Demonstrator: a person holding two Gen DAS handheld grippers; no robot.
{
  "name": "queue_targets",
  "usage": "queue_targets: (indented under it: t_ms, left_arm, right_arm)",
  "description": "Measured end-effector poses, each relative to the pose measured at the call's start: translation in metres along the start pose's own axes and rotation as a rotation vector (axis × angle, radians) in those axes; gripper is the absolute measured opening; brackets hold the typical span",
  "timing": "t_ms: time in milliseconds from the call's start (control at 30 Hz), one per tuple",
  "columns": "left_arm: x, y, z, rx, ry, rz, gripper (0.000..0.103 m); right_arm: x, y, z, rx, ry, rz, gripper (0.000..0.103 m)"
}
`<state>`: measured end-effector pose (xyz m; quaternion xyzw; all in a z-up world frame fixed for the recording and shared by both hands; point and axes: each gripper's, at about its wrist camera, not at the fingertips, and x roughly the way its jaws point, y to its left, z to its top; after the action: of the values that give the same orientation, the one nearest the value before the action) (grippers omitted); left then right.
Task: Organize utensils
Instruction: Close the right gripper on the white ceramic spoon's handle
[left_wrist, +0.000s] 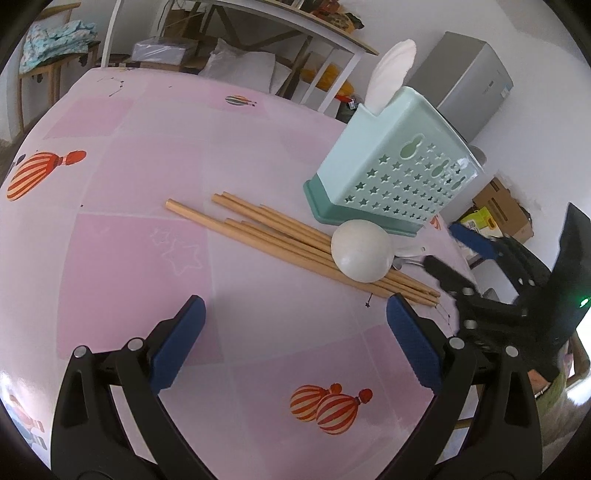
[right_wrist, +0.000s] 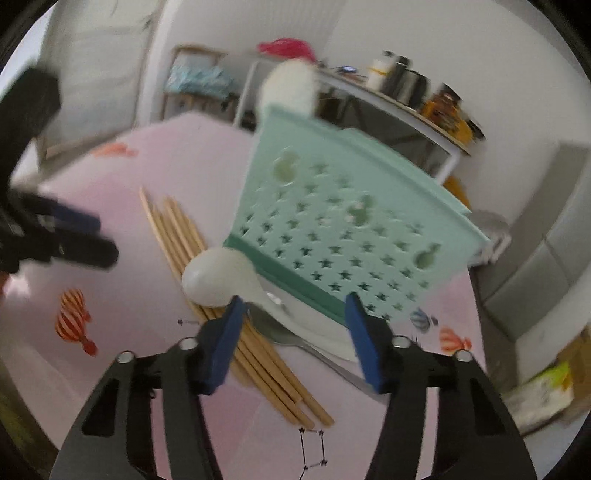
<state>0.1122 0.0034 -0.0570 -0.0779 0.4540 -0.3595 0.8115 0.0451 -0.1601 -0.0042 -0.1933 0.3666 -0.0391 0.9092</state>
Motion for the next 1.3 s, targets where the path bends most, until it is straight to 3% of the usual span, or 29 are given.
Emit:
queue_targets:
  t_ms: [67,300,733,900,1000,1067,1300]
  left_arm:
    - [0.000,0.000,0.000,0.006,0.002,-0.002,0.094]
    - [0.000,0.003,0.003,0.012,0.013,-0.020,0.094]
    - [0.002,0.009,0.004,0.008,0.021,-0.043,0.094]
    - [0.000,0.014,0.004,-0.009,0.018,-0.065,0.094]
    - [0.000,0.015,0.005,-0.017,0.020,-0.070,0.094]
    - [-0.001,0.016,0.004,-0.024,0.020,-0.077,0.094]
    - [-0.007,0.015,0.005,-0.037,-0.020,-0.092,0.094]
  right_arm:
    - [0.008,0.010,0.000,-0.068,0.022,-0.001,0.041]
    - [0.021,0.036,0.003,-0.229,0.055,-0.046,0.033]
    - [0.034,0.067,0.005,-0.439,0.034,-0.160,0.017]
    - [0.031,0.071,0.007,-0.455,0.009,-0.168,0.016]
    - [0.032,0.069,0.000,-0.470,-0.007,-0.200,0.009]
    - [0.031,0.064,0.000,-0.446,-0.025,-0.203,0.004]
    - [0.022,0.049,0.005,-0.358,-0.080,-0.213,0.002]
